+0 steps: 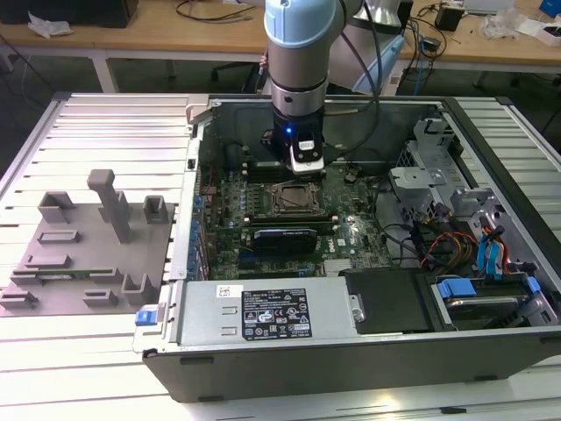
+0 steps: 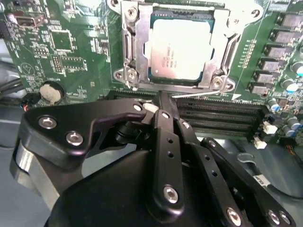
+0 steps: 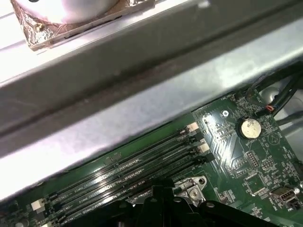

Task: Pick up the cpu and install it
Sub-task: 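Install the first cpu locking lever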

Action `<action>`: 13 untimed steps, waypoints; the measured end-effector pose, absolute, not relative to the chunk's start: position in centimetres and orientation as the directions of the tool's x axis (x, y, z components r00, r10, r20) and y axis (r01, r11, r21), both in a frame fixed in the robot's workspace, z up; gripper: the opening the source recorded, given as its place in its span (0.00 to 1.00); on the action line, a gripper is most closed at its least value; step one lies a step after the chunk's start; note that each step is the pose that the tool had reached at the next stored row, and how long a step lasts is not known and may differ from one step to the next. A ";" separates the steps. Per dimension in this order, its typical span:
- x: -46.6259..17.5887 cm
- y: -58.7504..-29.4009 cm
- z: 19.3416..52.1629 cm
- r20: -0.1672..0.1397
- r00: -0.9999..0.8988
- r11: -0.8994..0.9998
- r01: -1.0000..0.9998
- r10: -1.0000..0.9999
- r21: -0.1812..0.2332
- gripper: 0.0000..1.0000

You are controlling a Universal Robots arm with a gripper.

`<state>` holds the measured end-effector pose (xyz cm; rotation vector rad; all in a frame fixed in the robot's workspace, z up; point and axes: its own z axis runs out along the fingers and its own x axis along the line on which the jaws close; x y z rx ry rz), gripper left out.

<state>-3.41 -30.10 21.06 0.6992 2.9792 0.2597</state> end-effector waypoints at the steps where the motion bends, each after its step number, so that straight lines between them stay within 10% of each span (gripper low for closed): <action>1: -3.4 -29.9 21.1 -0.030 -0.894 0.882 0.435 0.447 0.180 0.11; 13: -3.9 -29.4 21.1 -0.030 -0.894 0.882 0.435 0.447 0.180 0.11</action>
